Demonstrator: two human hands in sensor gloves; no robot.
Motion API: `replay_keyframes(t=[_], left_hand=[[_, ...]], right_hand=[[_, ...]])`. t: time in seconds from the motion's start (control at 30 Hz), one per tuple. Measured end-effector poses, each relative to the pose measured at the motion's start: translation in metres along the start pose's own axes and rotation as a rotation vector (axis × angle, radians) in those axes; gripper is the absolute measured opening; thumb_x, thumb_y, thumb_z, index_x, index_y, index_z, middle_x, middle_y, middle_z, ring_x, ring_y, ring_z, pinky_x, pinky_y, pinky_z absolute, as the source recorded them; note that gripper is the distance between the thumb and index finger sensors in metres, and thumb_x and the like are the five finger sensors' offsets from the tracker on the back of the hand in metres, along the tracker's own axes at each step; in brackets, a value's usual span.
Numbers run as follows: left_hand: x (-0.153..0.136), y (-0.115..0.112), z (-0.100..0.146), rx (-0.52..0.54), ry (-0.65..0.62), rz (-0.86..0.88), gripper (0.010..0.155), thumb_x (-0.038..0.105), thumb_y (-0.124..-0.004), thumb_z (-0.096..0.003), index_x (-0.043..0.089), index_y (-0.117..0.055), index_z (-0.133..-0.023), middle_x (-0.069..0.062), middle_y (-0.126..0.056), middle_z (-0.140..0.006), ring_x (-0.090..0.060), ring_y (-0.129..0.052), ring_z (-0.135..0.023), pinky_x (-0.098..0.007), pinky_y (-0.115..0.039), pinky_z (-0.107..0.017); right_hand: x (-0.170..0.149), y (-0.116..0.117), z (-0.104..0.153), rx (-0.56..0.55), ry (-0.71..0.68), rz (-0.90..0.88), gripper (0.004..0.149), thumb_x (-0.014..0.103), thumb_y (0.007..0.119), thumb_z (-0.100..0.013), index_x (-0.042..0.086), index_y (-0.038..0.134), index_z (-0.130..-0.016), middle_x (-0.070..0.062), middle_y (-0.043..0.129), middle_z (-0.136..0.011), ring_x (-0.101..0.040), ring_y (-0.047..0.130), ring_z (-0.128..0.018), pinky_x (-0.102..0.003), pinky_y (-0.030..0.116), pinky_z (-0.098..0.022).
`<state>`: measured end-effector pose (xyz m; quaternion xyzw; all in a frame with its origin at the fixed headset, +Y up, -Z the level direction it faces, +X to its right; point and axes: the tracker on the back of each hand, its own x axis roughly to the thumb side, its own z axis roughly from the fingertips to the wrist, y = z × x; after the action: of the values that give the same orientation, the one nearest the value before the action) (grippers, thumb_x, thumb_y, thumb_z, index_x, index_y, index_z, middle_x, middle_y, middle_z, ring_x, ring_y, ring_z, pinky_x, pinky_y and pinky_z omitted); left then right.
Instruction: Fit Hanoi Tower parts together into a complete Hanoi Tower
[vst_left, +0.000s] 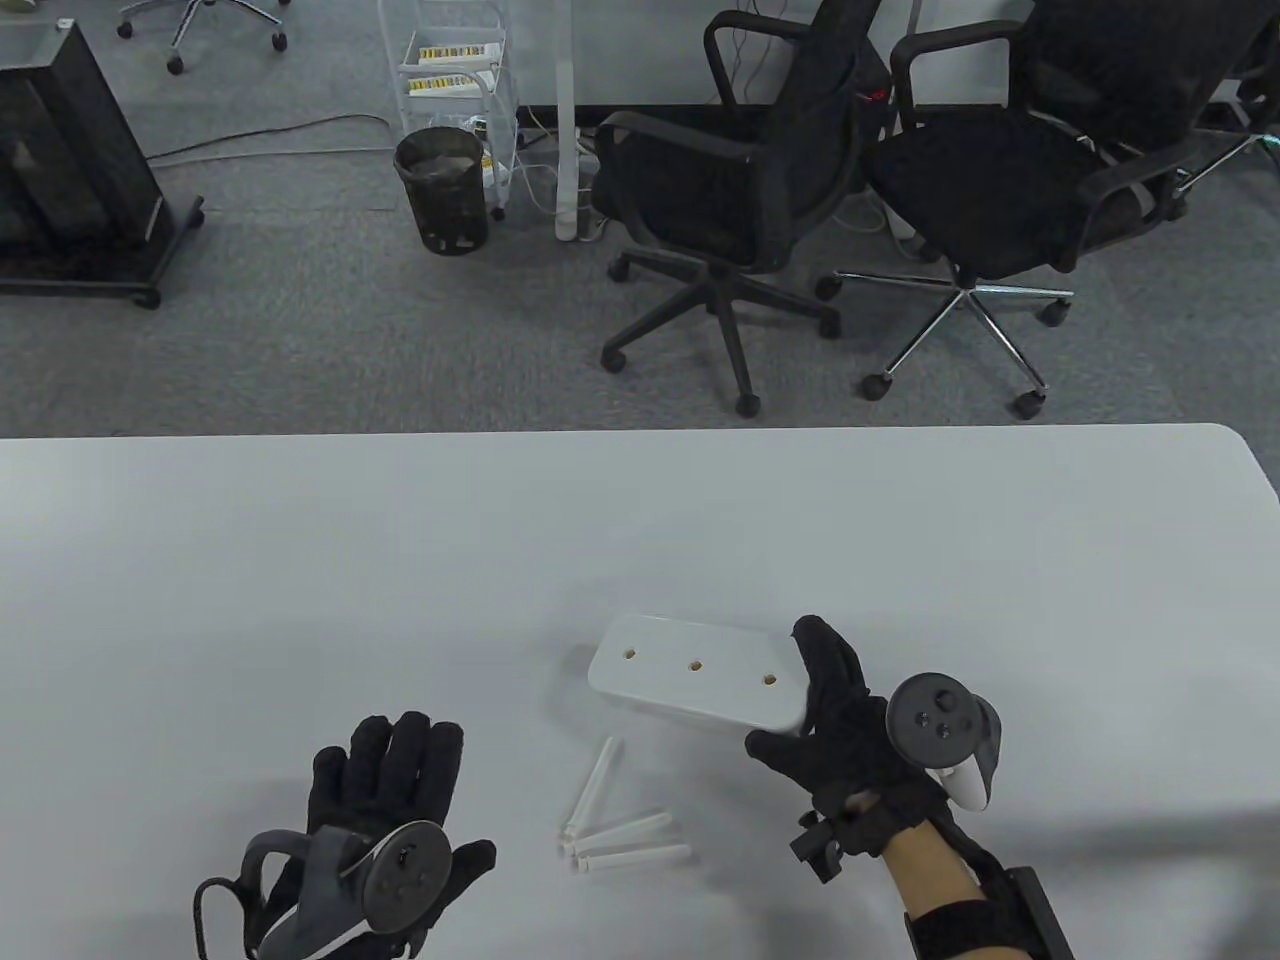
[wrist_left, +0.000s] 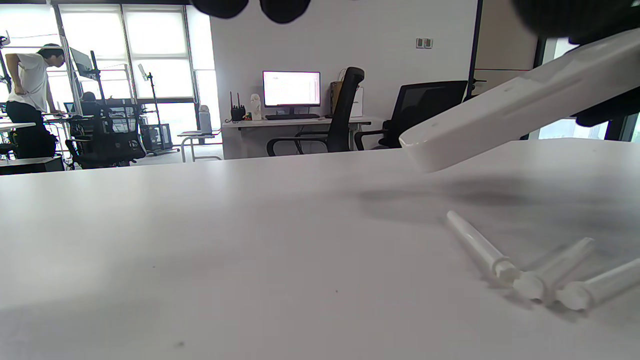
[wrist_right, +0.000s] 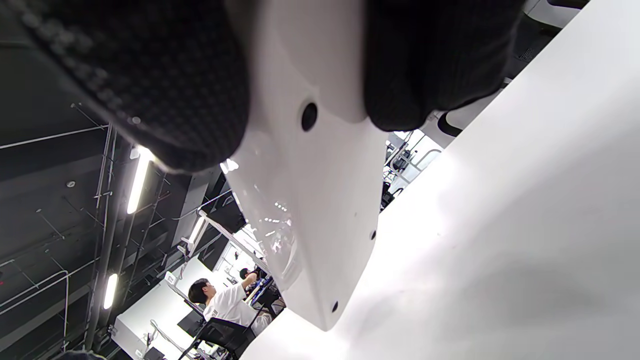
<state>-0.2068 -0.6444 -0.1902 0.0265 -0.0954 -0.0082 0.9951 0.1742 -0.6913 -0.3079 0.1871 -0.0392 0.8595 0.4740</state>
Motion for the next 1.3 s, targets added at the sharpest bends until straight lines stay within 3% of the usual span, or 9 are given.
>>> replay_keyframes(t=[0.47, 0.73, 0.97, 1.3], left_hand=[[-0.002, -0.004, -0.002, -0.013, -0.016, 0.023, 0.097, 0.07, -0.067, -0.0397, 0.021, -0.032, -0.115, -0.014, -0.033, -0.12, -0.053, -0.038, -0.109, -0.068, -0.036, -0.074], [-0.005, -0.004, -0.002, -0.028, -0.015, 0.038, 0.095, 0.07, -0.067, -0.0398, 0.022, -0.034, -0.115, -0.015, -0.033, -0.12, -0.053, -0.038, -0.109, -0.068, -0.036, -0.074], [-0.003, -0.006, -0.003, -0.041, -0.025, 0.038, 0.095, 0.07, -0.067, -0.0398, 0.022, -0.034, -0.115, -0.015, -0.033, -0.12, -0.052, -0.038, -0.109, -0.068, -0.036, -0.074], [-0.002, -0.009, -0.004, -0.062, -0.033, 0.04, 0.095, 0.07, -0.068, -0.0398, 0.022, -0.035, -0.115, -0.015, -0.033, -0.12, -0.052, -0.038, -0.109, -0.068, -0.036, -0.074]], right_hand=[[-0.014, 0.008, -0.009, 0.129, 0.076, 0.081, 0.113, 0.035, 0.1, -0.028, 0.006, 0.018, -0.099, -0.028, 0.025, -0.107, -0.049, 0.077, -0.087, -0.058, 0.07, -0.065], [-0.016, 0.0, -0.018, 0.279, 0.175, 0.34, 0.116, 0.041, 0.098, -0.028, 0.006, 0.014, -0.1, -0.025, 0.027, -0.11, -0.053, 0.043, -0.099, -0.067, 0.047, -0.071], [-0.029, 0.001, -0.018, 0.372, 0.26, 0.518, 0.115, 0.042, 0.097, -0.028, 0.006, 0.015, -0.1, -0.025, 0.029, -0.11, -0.053, 0.038, -0.099, -0.069, 0.041, -0.07], [-0.056, 0.014, -0.012, 0.436, 0.342, 0.611, 0.114, 0.043, 0.097, -0.028, 0.004, 0.016, -0.099, -0.027, 0.031, -0.109, -0.055, 0.033, -0.098, -0.068, 0.036, -0.07]])
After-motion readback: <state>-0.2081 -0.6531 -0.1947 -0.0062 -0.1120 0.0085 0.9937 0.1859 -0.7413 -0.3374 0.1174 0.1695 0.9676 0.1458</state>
